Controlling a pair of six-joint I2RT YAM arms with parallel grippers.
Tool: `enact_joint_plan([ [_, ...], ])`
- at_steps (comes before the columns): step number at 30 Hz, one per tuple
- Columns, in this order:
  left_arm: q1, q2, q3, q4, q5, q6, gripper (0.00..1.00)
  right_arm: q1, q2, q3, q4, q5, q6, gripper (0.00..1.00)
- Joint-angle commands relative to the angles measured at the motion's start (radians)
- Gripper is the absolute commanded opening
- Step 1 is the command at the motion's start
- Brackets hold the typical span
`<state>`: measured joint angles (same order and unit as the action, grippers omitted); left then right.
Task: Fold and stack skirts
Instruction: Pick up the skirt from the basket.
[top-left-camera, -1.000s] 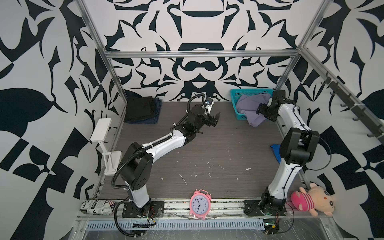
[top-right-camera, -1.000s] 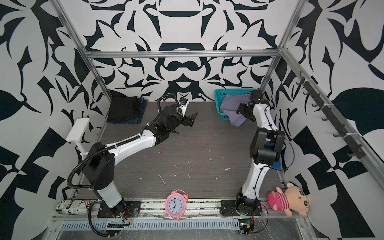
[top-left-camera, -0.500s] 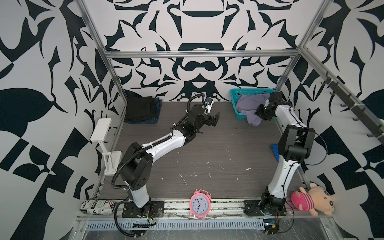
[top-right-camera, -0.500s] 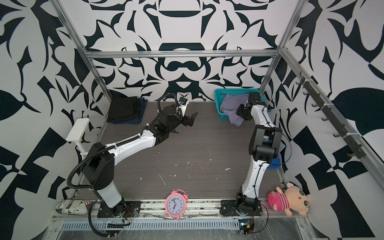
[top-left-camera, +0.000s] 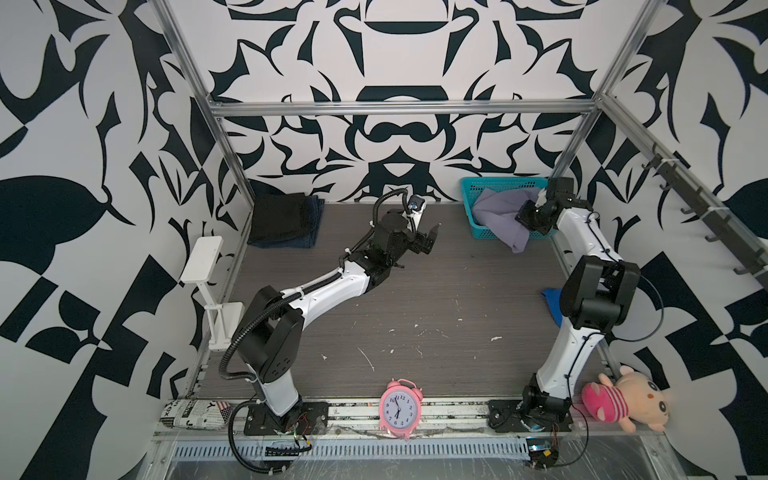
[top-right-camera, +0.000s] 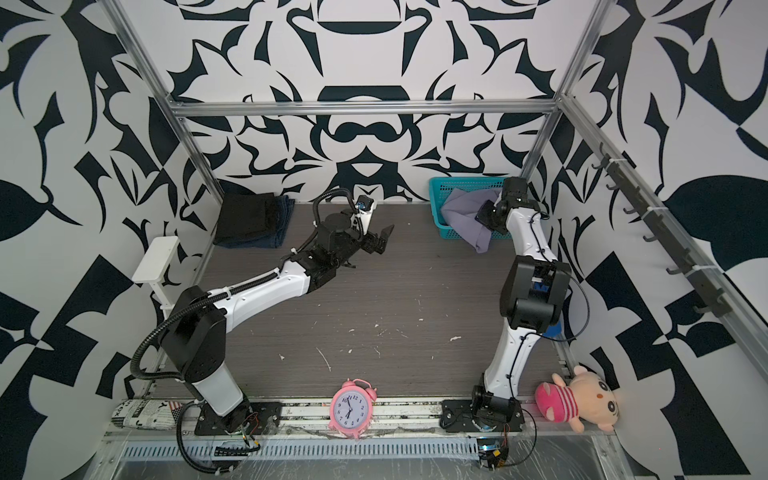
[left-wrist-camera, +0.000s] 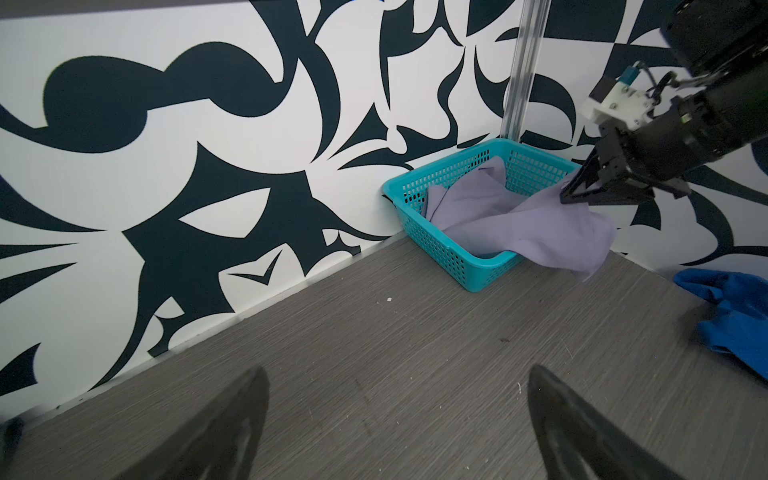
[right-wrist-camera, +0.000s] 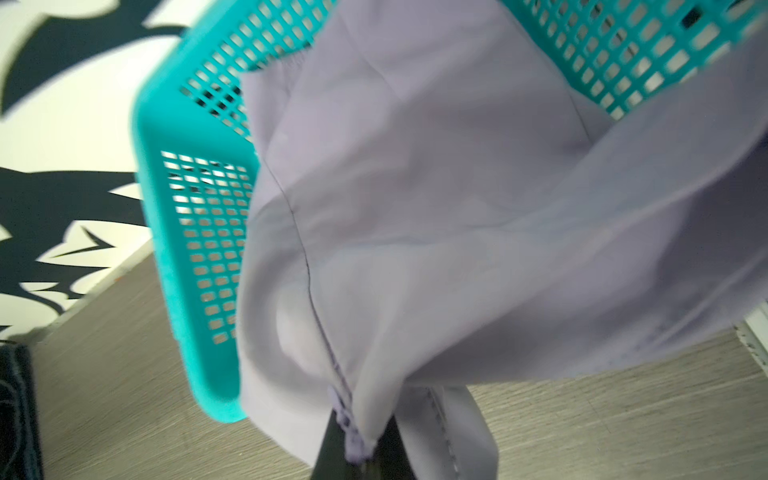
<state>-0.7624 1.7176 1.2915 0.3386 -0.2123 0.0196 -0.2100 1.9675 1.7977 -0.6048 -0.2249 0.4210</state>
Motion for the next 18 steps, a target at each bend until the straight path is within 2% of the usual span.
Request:
enact_joint_plan([
  [1,-0.003,-0.056,-0.017,0.036,-0.016,0.004,0.99,-0.002,-0.105,0.093,0.046,-0.074,0.024,0.00],
  [6,-0.003,-0.099,-0.042,0.050,-0.046,0.024,0.99,0.012,-0.121,0.286,-0.012,-0.143,0.031,0.00],
  [12,0.000,-0.219,-0.157,0.181,-0.119,0.083,0.99,0.035,-0.052,0.685,-0.173,-0.218,0.027,0.00],
  [16,0.000,-0.309,-0.171,0.097,-0.122,0.151,1.00,0.062,-0.002,0.961,-0.269,-0.274,0.039,0.00],
  [18,0.000,-0.347,-0.174,0.044,-0.119,0.173,1.00,0.067,-0.011,0.998,-0.261,-0.313,0.065,0.00],
])
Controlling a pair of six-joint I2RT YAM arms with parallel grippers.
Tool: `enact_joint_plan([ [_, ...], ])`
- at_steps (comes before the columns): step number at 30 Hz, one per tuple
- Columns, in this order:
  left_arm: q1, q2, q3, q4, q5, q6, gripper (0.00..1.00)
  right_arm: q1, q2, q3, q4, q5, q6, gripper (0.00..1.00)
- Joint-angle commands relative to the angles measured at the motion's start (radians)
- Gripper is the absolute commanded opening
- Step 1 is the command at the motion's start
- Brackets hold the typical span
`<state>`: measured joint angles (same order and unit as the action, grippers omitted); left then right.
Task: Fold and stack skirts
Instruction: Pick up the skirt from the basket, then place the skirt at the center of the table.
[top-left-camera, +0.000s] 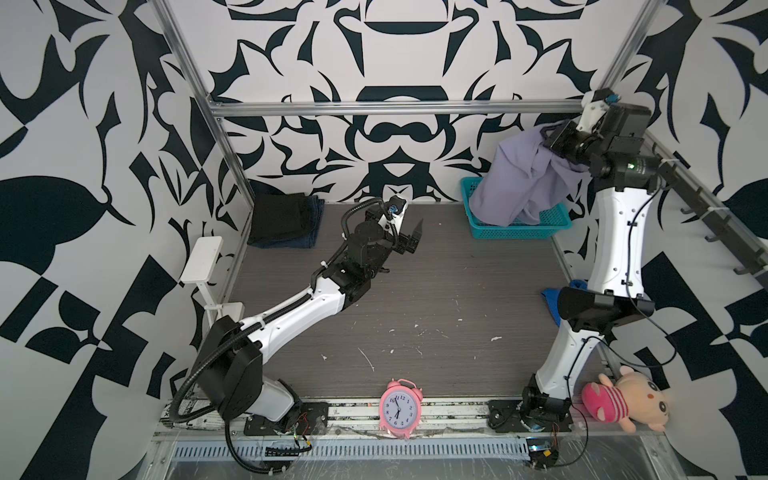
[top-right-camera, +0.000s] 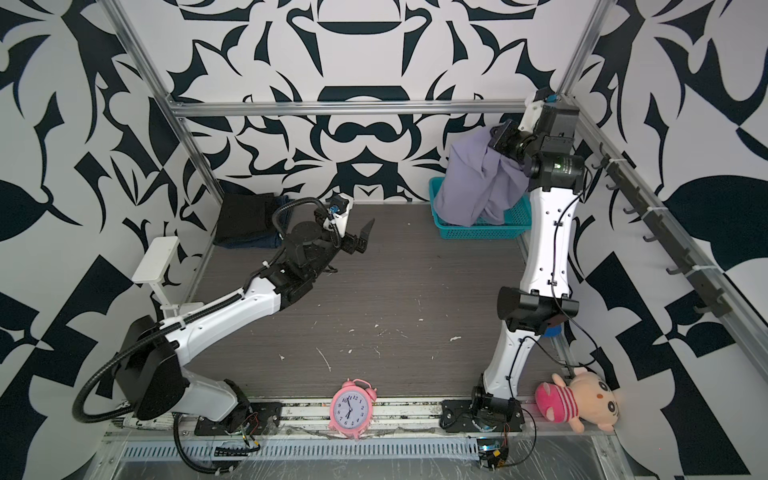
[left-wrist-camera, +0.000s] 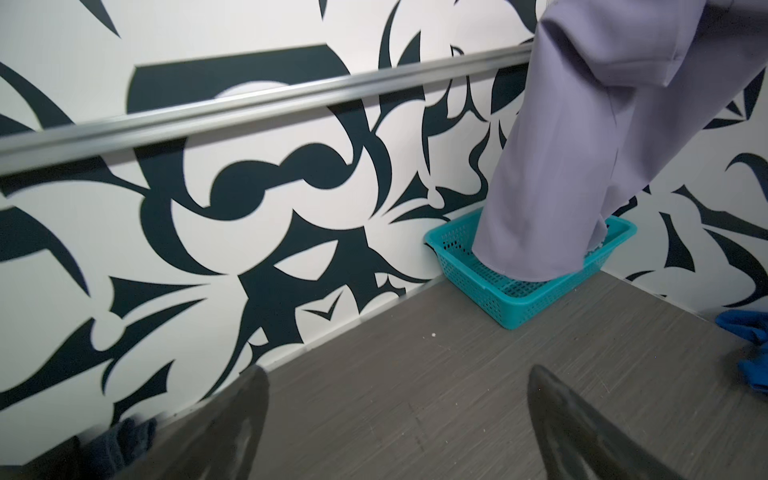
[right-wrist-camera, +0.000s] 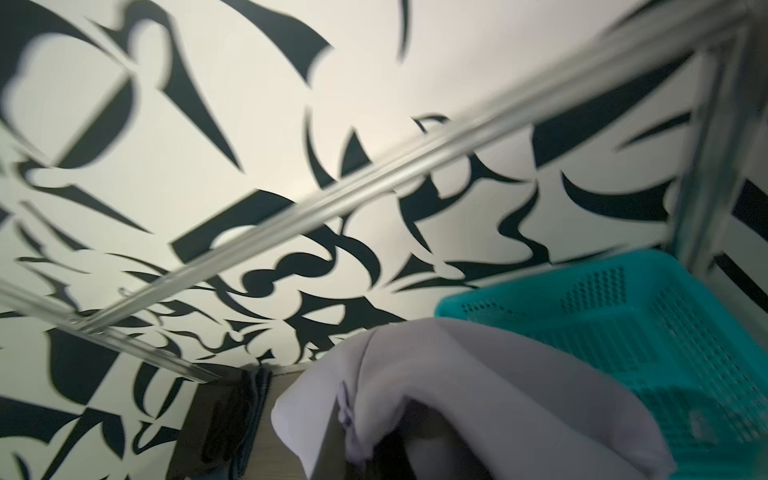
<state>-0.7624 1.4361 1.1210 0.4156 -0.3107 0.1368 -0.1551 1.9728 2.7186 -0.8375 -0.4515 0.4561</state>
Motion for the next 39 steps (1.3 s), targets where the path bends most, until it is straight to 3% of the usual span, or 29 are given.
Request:
enact_joint_plan([
  [1,0.000,-0.085,-0.016,-0.041,-0.021,0.062,0.99,0.014,-0.034,0.073,-0.007,-0.114,0.047,0.00],
  [8,0.008,-0.286,-0.215,-0.021,0.058,0.047,0.99,0.089,-0.228,-0.088,0.192,-0.273,0.139,0.00],
  [11,0.008,-0.411,-0.352,0.008,0.096,0.022,1.00,0.168,-0.367,-0.306,0.282,-0.261,0.136,0.00],
  [14,0.008,-0.504,-0.488,0.043,0.213,-0.029,0.99,0.270,-0.571,-0.718,0.604,-0.228,0.238,0.00],
  [16,-0.007,-0.526,-0.566,0.054,0.275,-0.071,0.99,0.349,-0.688,-1.003,0.848,-0.141,0.320,0.00],
  [18,-0.015,-0.537,-0.648,0.100,0.306,-0.132,0.99,0.443,-0.745,-1.185,0.980,-0.035,0.347,0.00],
  [23,-0.015,-0.568,-0.795,0.141,0.286,-0.252,0.99,0.672,-0.759,-1.450,1.109,0.144,0.370,0.00],
  [26,-0.015,-0.544,-0.813,0.116,0.271,-0.245,0.84,0.740,-0.753,-1.569,1.214,0.197,0.422,0.00],
  [27,-0.015,-0.527,-0.810,0.103,0.260,-0.227,0.68,0.740,-0.751,-1.590,1.205,0.228,0.445,0.00],
  [28,-0.015,-0.508,-0.806,0.099,0.242,-0.214,0.41,0.740,-0.749,-1.605,1.169,0.278,0.460,0.00],
  [29,-0.014,-0.495,-0.804,0.098,0.217,-0.205,0.15,0.739,-0.747,-1.609,1.112,0.334,0.459,0.04],
  [30,-0.014,-0.478,-0.797,0.097,0.175,-0.200,0.00,0.730,-0.739,-1.604,1.047,0.396,0.440,0.14],
  [33,-0.001,-0.449,-0.767,0.073,0.043,-0.193,0.04,0.680,-0.698,-1.601,0.925,0.549,0.407,0.51],
  [34,0.006,-0.449,-0.758,0.061,0.020,-0.193,0.17,0.650,-0.677,-1.603,0.933,0.533,0.405,0.56],
  [35,0.017,-0.454,-0.745,0.040,-0.006,-0.196,0.21,0.618,-0.650,-1.596,0.929,0.511,0.406,0.61],
  [37,0.038,-0.470,-0.718,-0.018,-0.025,-0.203,0.21,0.567,-0.601,-1.564,0.896,0.492,0.386,0.62],
  [38,0.047,-0.480,-0.701,-0.057,-0.042,-0.213,0.34,0.545,-0.574,-1.538,0.856,0.491,0.368,0.63],
  [39,0.049,-0.489,-0.682,-0.104,-0.067,-0.228,0.56,0.520,-0.553,-1.511,0.815,0.481,0.351,0.63],
])
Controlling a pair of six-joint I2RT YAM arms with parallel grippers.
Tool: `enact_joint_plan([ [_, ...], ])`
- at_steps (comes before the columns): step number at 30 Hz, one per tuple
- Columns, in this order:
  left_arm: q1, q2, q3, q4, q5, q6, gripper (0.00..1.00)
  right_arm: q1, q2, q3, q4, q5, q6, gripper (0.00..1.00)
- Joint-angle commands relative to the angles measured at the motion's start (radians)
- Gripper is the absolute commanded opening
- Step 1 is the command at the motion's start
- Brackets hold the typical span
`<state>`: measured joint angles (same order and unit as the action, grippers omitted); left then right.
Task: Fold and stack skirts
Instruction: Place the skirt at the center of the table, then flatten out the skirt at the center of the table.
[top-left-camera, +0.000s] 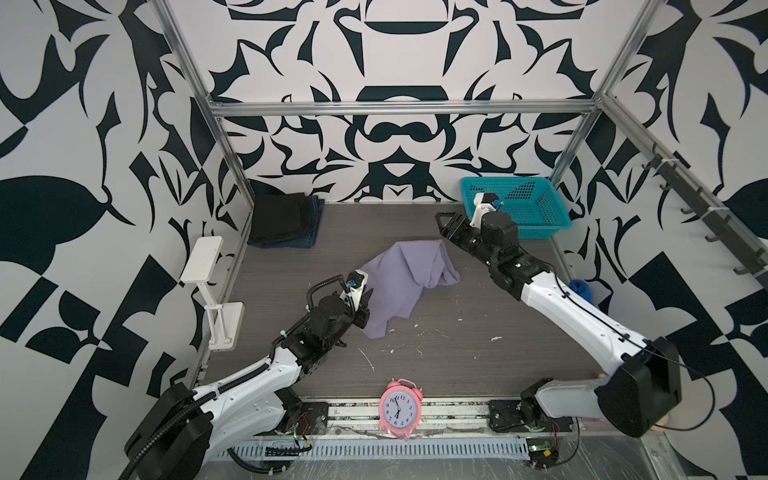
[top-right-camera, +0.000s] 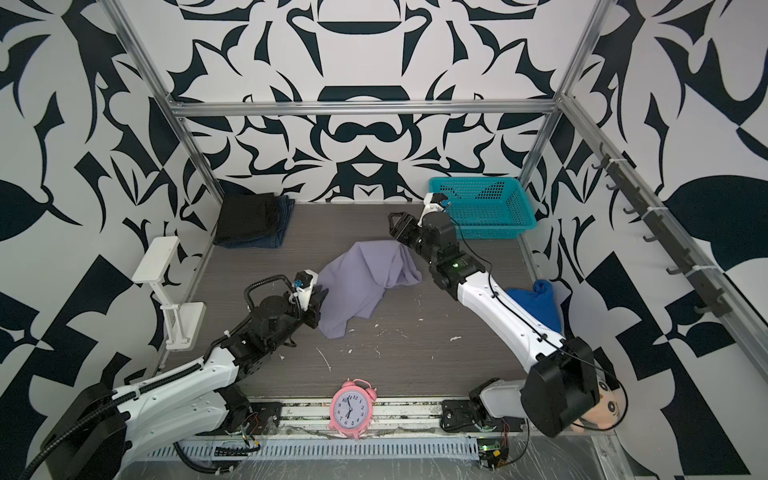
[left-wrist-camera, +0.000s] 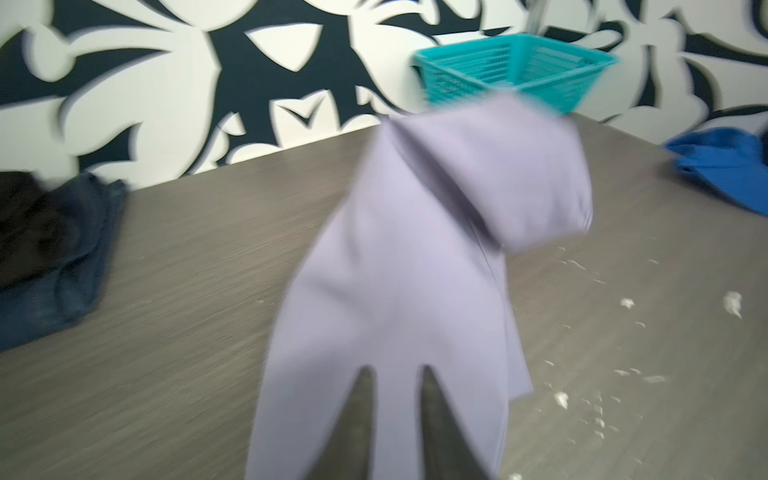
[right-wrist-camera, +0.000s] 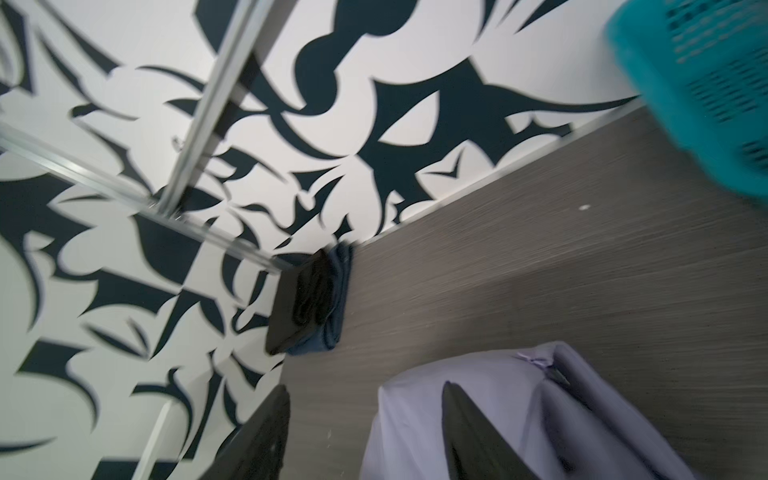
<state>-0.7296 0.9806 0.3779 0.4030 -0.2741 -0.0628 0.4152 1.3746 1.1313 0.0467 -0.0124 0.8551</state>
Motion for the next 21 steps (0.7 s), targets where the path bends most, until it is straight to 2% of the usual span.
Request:
enact_joint_plan([
  [1,0.017,-0.043,0.075,-0.132,-0.114,-0.039,0.60,-0.070,0.060,0.093,-0.103,0.033,-0.060,0.64],
  [3,0.017,-0.066,0.096,-0.224,-0.122,-0.081,0.67,-0.106,0.065,0.088,-0.125,0.001,-0.083,0.64],
  [5,0.019,-0.086,0.102,-0.311,-0.124,-0.155,0.69,-0.113,0.050,0.054,-0.093,-0.063,-0.140,0.64],
  [8,0.019,-0.132,0.066,-0.389,-0.119,-0.283,0.71,-0.104,0.042,0.023,-0.140,-0.133,-0.229,0.66],
  [11,0.019,-0.181,-0.018,-0.353,-0.065,-0.384,0.73,-0.102,0.060,-0.010,-0.214,-0.172,-0.290,0.68],
  [15,0.019,-0.198,-0.089,-0.313,0.009,-0.526,0.74,-0.124,0.085,-0.059,-0.313,-0.161,-0.361,0.72],
  [21,0.018,-0.049,-0.146,-0.125,0.139,-0.598,0.76,-0.234,0.141,-0.145,-0.244,-0.295,-0.396,0.74],
])
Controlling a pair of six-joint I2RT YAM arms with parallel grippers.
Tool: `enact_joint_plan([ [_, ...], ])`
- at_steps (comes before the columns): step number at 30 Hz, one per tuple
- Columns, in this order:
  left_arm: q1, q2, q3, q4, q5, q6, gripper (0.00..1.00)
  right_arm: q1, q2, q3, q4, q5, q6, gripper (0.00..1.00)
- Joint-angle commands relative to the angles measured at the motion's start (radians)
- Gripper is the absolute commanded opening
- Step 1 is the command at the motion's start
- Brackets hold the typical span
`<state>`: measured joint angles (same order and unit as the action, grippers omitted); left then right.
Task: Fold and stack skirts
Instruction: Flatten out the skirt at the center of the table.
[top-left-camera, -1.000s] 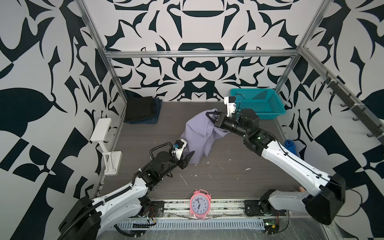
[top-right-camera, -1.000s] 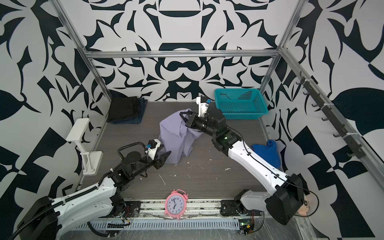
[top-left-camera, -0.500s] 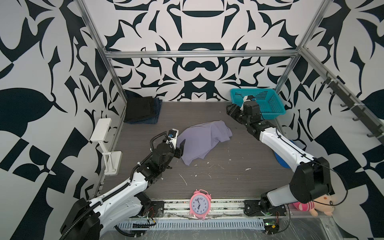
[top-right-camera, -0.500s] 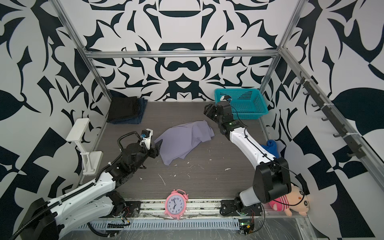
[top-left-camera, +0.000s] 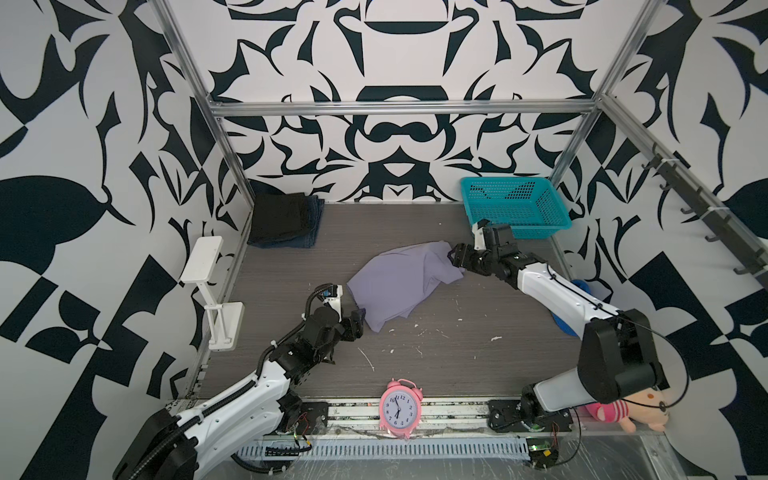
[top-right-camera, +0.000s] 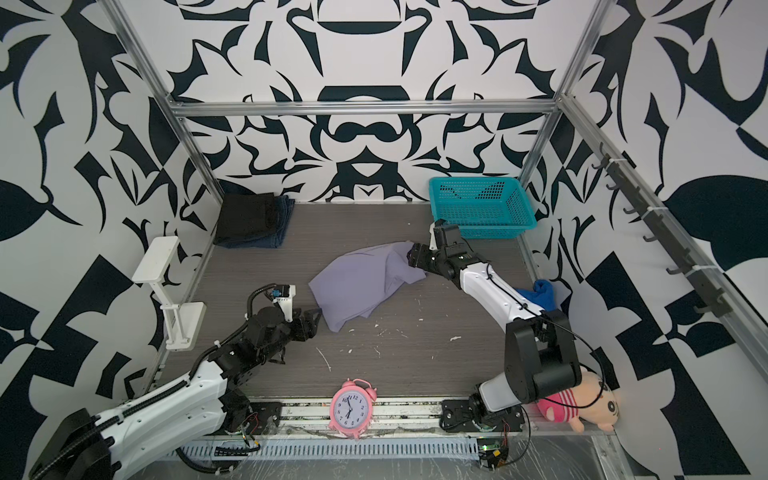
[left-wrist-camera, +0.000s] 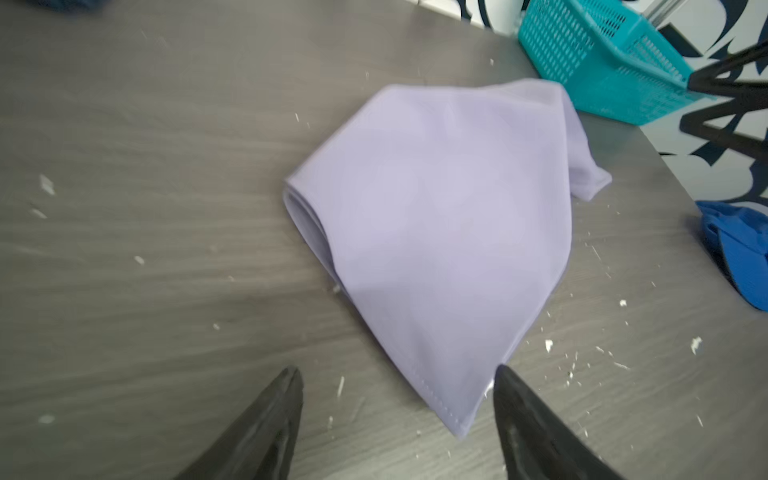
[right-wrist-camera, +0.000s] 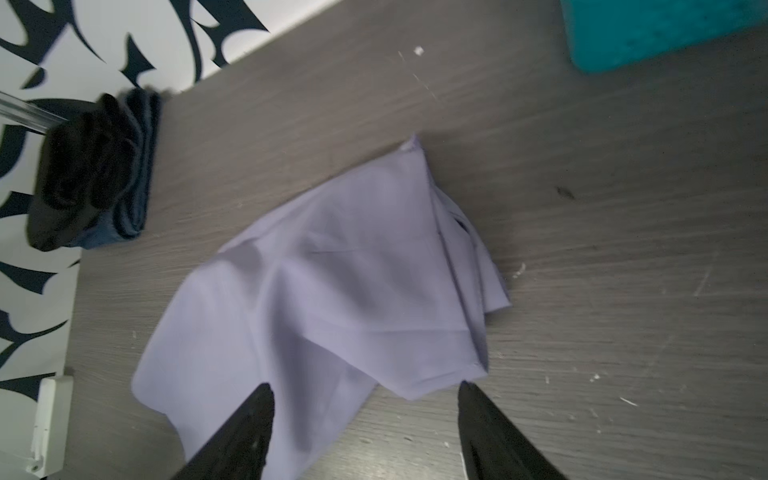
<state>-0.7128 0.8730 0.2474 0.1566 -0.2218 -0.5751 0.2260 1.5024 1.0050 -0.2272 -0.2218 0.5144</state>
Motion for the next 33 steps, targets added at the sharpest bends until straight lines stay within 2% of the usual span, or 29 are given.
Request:
enact_joint_plan([
  [1,0.000,0.092,-0.011,0.141,0.101,-0.087,0.77,-0.057,0.029,-0.022,0.048,-0.118,-0.064,0.74],
  [10,-0.074,0.390,0.041,0.278,0.183,-0.092,0.76,-0.102,0.116,-0.079,0.186,-0.170,-0.050,0.74],
  [11,-0.074,0.415,0.042,0.296,0.189,-0.094,0.71,-0.107,0.130,-0.086,0.214,-0.180,-0.039,0.73],
  [15,-0.074,0.458,0.057,0.299,0.185,-0.088,0.35,-0.112,0.192,-0.085,0.309,-0.268,0.003,0.59],
  [16,-0.074,0.452,0.063,0.277,0.171,-0.088,0.25,-0.111,0.201,-0.085,0.325,-0.284,0.012,0.54],
  [19,-0.074,0.410,0.069,0.212,0.134,-0.081,0.17,-0.112,0.202,-0.087,0.336,-0.286,0.017,0.44],
  [22,-0.074,0.280,0.055,0.139,0.069,-0.078,0.05,-0.112,0.181,-0.092,0.308,-0.261,0.000,0.34],
  [24,-0.074,0.196,0.050,0.076,0.018,-0.073,0.00,-0.112,0.164,-0.095,0.292,-0.256,0.000,0.18],
  [26,-0.073,0.110,0.053,0.002,-0.020,-0.047,0.00,-0.113,0.145,-0.096,0.289,-0.272,0.005,0.16],
  [27,-0.072,0.066,0.055,-0.032,-0.040,-0.033,0.00,-0.113,0.135,-0.098,0.285,-0.280,0.009,0.10],
  [29,-0.071,-0.006,0.062,-0.084,-0.067,-0.009,0.00,-0.113,0.114,-0.104,0.278,-0.280,0.022,0.08],
  [30,-0.071,-0.039,0.067,-0.107,-0.074,0.008,0.00,-0.112,0.105,-0.105,0.267,-0.282,0.023,0.10],
  [32,-0.069,-0.087,0.078,-0.154,-0.097,0.022,0.00,-0.112,0.092,-0.106,0.242,-0.286,0.021,0.23],
  [33,-0.070,-0.105,0.081,-0.170,-0.105,0.032,0.00,-0.112,0.089,-0.109,0.237,-0.291,0.021,0.25],
])
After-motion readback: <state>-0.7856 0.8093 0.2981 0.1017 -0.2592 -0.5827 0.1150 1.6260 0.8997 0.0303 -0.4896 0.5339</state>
